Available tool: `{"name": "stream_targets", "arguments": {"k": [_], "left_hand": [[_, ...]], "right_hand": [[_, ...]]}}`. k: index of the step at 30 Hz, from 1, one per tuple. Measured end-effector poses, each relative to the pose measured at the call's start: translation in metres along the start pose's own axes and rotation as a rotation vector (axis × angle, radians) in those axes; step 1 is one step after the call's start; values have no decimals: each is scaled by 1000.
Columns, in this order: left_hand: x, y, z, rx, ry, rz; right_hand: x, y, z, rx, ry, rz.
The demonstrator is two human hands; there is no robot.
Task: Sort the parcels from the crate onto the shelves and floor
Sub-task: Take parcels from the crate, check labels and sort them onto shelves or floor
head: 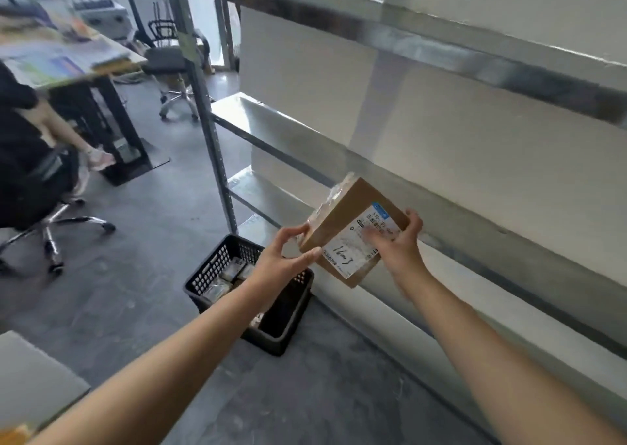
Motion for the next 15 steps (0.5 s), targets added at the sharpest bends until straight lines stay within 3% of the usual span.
{"name": "stream_targets", "arguments": {"k": [5, 15], "left_hand": [[23, -40, 13, -326, -27, -171], [103, -55, 82, -338, -246, -405]], "right_hand": [[29, 68, 3, 45, 70, 148], [157, 139, -19, -415, -245, 508]]}}
Point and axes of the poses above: each hand's wrist, its own x-axis towards the middle knuckle, its own y-axis out of the palm, z = x × y, the point moved 1 cm from there along x, towards the middle knuckle, and after that the axes turned 14 degrees about -x, right-handed, at the moved point
